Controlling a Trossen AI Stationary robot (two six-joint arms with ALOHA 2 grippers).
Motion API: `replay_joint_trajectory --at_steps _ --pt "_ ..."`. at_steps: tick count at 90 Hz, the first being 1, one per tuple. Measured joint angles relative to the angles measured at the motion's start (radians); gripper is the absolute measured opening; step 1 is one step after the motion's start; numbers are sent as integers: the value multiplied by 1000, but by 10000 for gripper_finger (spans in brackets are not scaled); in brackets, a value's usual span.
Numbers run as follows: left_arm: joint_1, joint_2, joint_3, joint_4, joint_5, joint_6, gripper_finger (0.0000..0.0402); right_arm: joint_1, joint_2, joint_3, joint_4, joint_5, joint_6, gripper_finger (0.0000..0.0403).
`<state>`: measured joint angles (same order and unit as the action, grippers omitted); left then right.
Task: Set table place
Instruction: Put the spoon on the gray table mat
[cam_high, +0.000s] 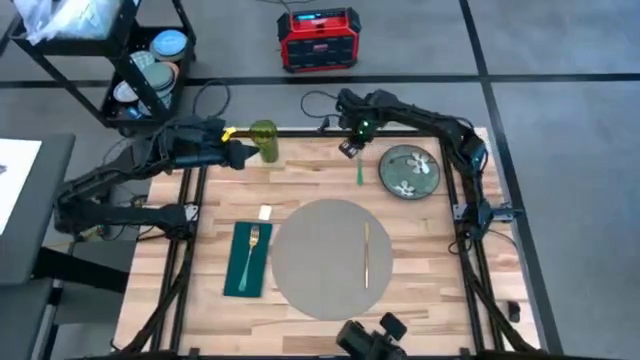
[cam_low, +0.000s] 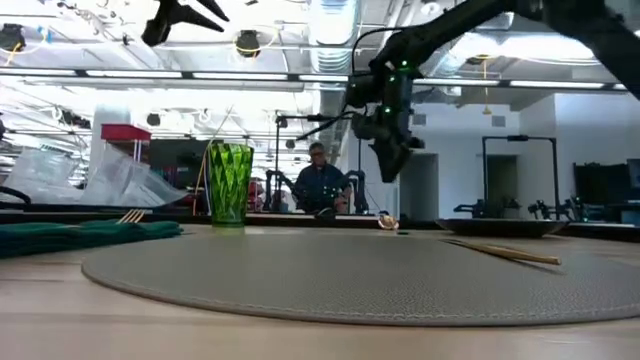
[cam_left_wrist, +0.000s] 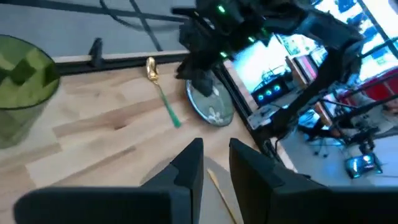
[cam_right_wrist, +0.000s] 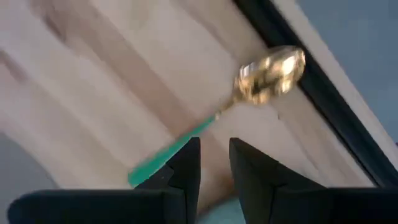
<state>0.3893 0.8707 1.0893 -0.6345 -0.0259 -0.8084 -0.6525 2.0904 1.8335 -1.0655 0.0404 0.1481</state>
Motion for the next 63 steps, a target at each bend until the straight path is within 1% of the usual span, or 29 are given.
replay_joint_trajectory --at_steps 7,11,21,27,31,36,45,55,63 --pt "0 1 -1 11 26 17 59 -28 17 2 15 -95 85 79" --pt "0 5 -1 11 39 36 59 -39 29 -2 13 -119 111 85" --pt "0 8 -2 14 56 75 59 -53 61 -11 -53 -127 126 101" --pt "0 7 -2 19 57 89 59 -52 68 -10 -63 -129 143 108" --pt "0 7 -2 18 57 97 59 -52 71 -9 -69 -149 161 110" --pt "0 8 -2 18 57 104 59 -48 74 -10 -63 -171 181 112" --pt "0 7 -2 18 57 107 59 -34 75 -35 -28 -160 199 113" --pt "0 7 -2 21 57 120 59 -40 75 -66 -3 -162 236 113" --pt "0 7 -2 21 57 123 59 -52 75 -98 0 -185 273 113"
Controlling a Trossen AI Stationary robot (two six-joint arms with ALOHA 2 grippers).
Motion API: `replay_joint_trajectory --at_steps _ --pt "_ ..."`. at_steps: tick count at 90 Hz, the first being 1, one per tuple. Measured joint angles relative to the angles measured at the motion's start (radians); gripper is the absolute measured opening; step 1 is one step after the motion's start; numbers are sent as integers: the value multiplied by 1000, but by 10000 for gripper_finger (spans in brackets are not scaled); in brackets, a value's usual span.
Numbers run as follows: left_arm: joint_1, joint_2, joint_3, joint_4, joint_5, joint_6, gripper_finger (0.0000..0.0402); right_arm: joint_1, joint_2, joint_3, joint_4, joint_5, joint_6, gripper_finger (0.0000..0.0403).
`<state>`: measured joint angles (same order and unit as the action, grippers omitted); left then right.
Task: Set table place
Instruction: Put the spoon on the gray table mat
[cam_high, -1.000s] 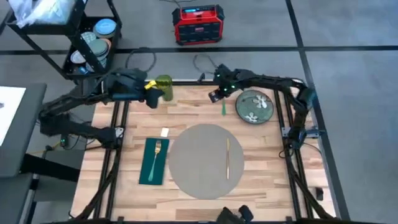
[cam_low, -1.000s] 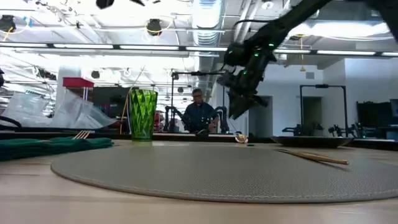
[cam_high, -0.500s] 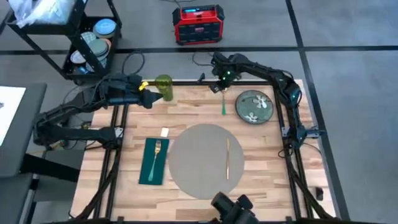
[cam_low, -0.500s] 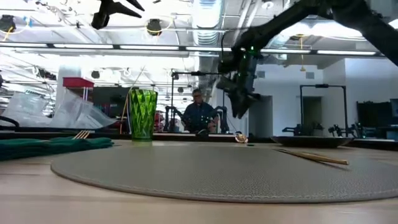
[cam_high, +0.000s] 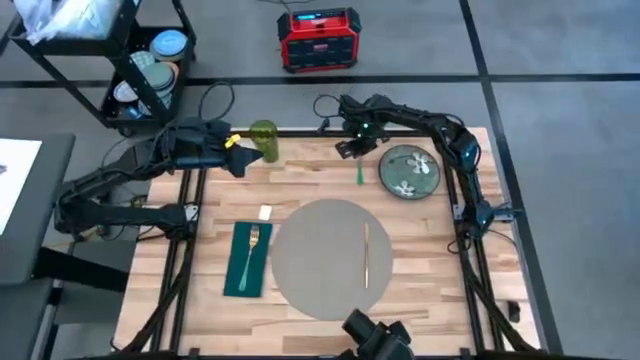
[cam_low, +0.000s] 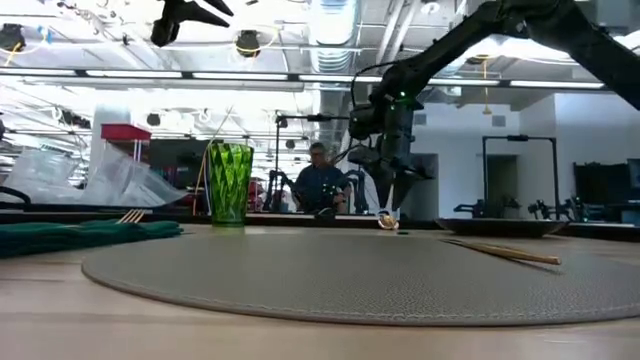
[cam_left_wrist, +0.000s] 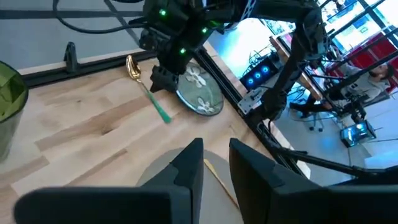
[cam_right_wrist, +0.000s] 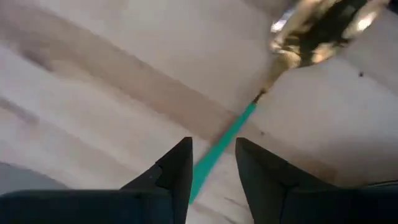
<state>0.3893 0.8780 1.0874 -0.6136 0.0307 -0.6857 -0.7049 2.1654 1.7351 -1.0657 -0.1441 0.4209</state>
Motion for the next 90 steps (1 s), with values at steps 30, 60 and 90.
replay_joint_trajectory --at_steps 30,60,90 --pt "0 1 0 1 0 33 59 -11 0 -39 93 -44 58 113" --pt "0 1 0 3 0 31 59 -64 6 -39 112 -34 70 113" --pt "11 2 1 2 0 30 59 -53 40 -82 131 -91 116 112"
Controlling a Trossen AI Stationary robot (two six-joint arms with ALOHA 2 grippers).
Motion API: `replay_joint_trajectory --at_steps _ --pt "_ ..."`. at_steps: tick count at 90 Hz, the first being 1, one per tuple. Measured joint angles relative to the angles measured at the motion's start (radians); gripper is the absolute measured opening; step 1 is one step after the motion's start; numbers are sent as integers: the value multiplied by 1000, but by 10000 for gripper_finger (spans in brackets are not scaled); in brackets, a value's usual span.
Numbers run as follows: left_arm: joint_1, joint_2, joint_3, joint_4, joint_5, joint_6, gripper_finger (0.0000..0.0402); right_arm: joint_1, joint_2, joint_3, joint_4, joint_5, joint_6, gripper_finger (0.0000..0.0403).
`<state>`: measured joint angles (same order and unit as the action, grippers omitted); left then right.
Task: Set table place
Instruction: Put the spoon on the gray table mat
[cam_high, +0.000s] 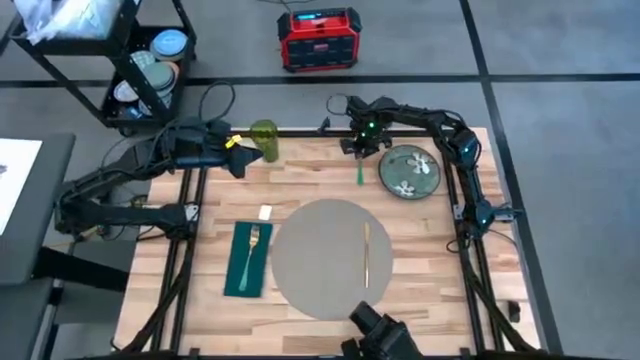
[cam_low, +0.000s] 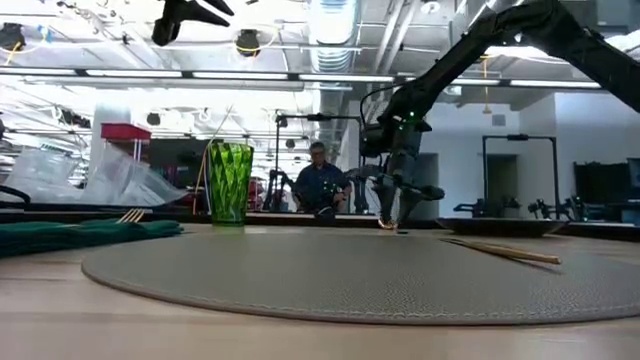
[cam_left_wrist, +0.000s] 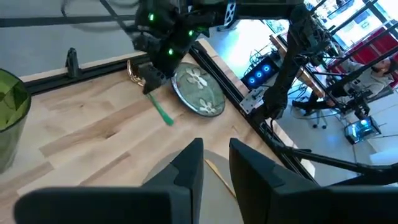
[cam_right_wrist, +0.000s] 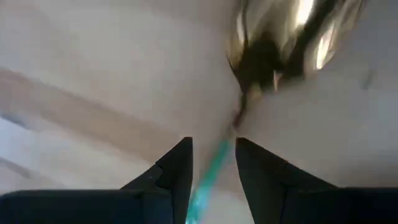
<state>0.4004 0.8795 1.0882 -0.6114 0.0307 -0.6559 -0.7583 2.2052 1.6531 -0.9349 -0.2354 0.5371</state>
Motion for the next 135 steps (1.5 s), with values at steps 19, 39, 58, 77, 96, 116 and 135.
replay_joint_trajectory --at_steps 19,39,58,77,96,116,135 --pt "22 0 0 -2 0 0 59 15 32 2 -33 -12 -5 60" --pt "36 0 0 -3 0 1 59 36 29 22 -42 30 -41 3" --pt "36 0 0 -3 0 13 59 49 40 80 -129 -1 -75 0" --pt "36 0 0 -5 0 32 59 86 -9 90 -174 20 -93 1" --pt "36 0 0 -5 1 51 59 157 -98 91 -277 28 -86 1" --pt "36 0 0 -4 0 77 59 268 -222 62 -346 74 -21 0" --pt "36 0 0 -5 1 117 59 326 -382 -84 -324 158 84 0"
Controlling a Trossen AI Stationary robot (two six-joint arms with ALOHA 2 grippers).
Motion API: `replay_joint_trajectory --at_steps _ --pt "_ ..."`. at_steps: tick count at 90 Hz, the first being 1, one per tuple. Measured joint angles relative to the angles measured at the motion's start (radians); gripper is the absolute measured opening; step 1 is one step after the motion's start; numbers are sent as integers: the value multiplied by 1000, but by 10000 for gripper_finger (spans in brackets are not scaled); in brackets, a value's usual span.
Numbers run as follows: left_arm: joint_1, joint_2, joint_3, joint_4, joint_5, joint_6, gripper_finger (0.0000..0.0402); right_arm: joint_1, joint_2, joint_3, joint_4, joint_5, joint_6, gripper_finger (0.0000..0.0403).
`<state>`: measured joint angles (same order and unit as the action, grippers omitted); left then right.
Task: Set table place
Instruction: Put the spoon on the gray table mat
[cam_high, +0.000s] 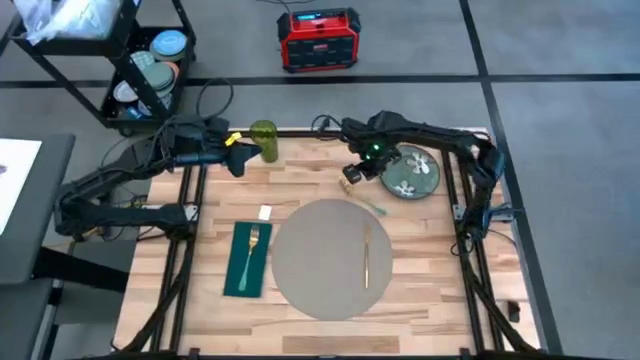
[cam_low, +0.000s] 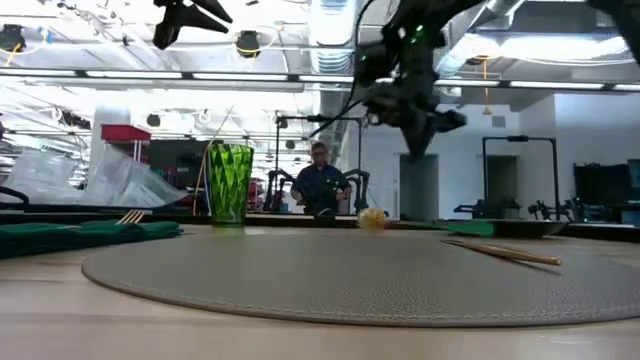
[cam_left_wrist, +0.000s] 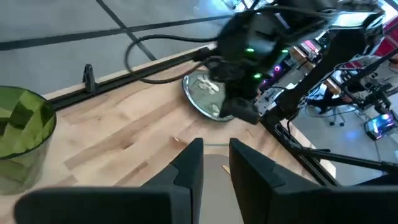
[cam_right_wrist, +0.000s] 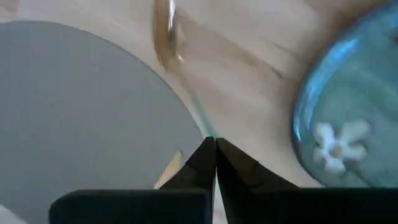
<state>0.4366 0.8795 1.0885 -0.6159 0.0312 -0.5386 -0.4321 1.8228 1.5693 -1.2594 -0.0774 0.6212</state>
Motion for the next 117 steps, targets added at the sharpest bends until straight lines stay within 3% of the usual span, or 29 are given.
replay_joint_trajectory --at_steps 20,43,62,87,103,117 --pt "0 5 0 -21 0 11 59 39 -46 -169 103 -35 -96 11" --pt "-1 26 0 -108 0 38 59 65 52 -227 358 -53 -189 94" --pt "-2 25 0 -114 0 32 59 54 144 -229 368 -57 -179 140" --pt "-2 24 0 -113 -6 19 59 40 154 -228 377 -20 -155 128" --pt "-2 35 -6 -99 -29 -5 59 -22 67 -228 382 9 -117 111" --pt "-14 84 -83 -82 -33 -76 59 -62 -3 -226 383 33 -118 107"
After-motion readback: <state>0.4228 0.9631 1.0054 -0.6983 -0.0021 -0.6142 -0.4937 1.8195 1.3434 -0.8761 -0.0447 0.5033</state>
